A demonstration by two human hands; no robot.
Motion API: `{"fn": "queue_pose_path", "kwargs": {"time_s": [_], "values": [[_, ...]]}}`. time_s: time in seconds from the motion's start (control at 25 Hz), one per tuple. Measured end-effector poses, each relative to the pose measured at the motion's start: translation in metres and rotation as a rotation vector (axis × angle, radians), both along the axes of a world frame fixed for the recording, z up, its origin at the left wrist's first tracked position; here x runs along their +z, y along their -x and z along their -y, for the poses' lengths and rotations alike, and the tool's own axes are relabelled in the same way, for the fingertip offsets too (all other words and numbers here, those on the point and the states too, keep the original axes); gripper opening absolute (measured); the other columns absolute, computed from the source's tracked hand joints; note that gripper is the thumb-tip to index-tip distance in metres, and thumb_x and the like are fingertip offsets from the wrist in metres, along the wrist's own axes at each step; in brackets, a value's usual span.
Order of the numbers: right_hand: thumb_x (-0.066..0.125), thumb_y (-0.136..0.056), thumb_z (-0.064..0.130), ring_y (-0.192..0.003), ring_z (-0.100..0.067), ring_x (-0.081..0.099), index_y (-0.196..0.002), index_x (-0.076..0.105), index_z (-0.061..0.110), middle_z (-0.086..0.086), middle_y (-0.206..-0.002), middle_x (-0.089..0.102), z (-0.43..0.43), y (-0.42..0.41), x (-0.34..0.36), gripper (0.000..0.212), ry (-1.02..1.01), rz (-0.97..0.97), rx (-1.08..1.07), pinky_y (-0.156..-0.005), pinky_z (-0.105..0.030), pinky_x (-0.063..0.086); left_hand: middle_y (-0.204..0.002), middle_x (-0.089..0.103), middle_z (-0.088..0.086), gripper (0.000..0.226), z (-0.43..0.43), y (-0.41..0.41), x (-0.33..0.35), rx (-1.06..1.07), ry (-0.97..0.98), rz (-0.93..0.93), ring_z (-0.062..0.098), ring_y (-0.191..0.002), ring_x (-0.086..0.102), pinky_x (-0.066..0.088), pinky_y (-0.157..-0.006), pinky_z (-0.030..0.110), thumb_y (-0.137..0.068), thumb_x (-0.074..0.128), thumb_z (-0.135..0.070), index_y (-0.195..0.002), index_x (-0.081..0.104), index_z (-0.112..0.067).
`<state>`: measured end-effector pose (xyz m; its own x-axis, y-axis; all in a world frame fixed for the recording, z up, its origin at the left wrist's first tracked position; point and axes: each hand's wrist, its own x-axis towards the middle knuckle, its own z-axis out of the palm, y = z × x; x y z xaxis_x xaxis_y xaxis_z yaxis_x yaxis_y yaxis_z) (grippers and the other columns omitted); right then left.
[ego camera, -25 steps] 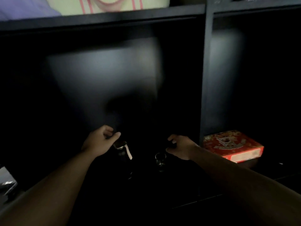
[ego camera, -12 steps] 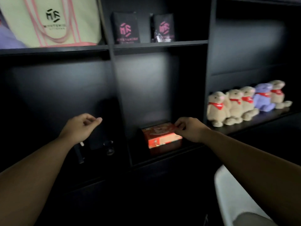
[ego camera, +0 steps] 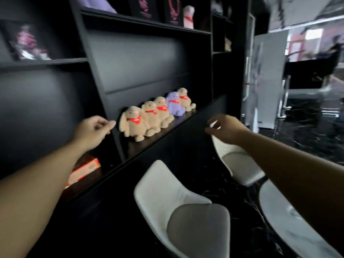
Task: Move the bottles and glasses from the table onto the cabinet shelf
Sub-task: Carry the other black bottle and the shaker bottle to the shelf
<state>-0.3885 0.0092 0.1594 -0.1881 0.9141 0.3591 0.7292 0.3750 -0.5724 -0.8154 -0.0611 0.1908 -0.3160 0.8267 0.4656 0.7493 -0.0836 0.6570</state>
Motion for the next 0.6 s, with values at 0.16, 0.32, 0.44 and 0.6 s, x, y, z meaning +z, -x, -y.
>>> {"fn": "queue_pose_path", "kwargs": {"time_s": [0.16,0.32,0.44,0.6], "values": [[0.074,-0.086,0.039,-0.083,-0.025,0.066,-0.111,0.069,0.023,-0.001,-0.094,0.072,0.003,-0.131,0.010,0.031,0.037,0.002,-0.267,-0.075,-0.028,0.046,-0.076,0.077,-0.001,0.056,-0.097,-0.126,-0.009,-0.261,0.040,0.016,0.038,-0.078,0.075,0.063,-0.071,0.057,-0.065,0.063,-0.080,-0.080,0.068,-0.027],[0.073,-0.086,0.039,-0.076,-0.023,0.068,-0.106,0.069,0.024,0.001,-0.089,0.071,0.012,-0.226,0.009,0.026,0.017,0.007,-0.480,-0.057,-0.022,0.042,-0.073,0.076,-0.003,0.048,-0.178,-0.259,-0.023,-0.491,0.060,0.013,0.029,-0.080,0.073,0.060,-0.086,0.049,-0.075,0.063,-0.072,-0.080,0.071,-0.024],[0.072,-0.087,0.038,-0.078,-0.021,0.066,-0.106,0.069,0.020,0.001,-0.091,0.068,0.016,-0.273,-0.001,0.026,0.025,0.036,-0.579,-0.061,-0.026,0.043,-0.076,0.078,-0.001,0.050,-0.227,-0.343,-0.036,-0.599,0.101,0.036,0.027,-0.078,0.074,0.060,-0.089,0.051,-0.073,0.064,-0.073,-0.081,0.069,-0.023],[0.070,-0.091,0.037,-0.072,-0.015,0.068,-0.114,0.066,0.016,-0.002,-0.094,0.071,0.012,-0.329,-0.031,0.031,0.073,0.053,-0.652,-0.059,-0.026,0.050,-0.082,0.077,0.008,0.044,-0.253,-0.454,-0.050,-0.764,0.155,0.025,0.028,-0.076,0.071,0.058,-0.079,0.039,-0.082,0.070,-0.061,-0.087,0.070,-0.017]]}}
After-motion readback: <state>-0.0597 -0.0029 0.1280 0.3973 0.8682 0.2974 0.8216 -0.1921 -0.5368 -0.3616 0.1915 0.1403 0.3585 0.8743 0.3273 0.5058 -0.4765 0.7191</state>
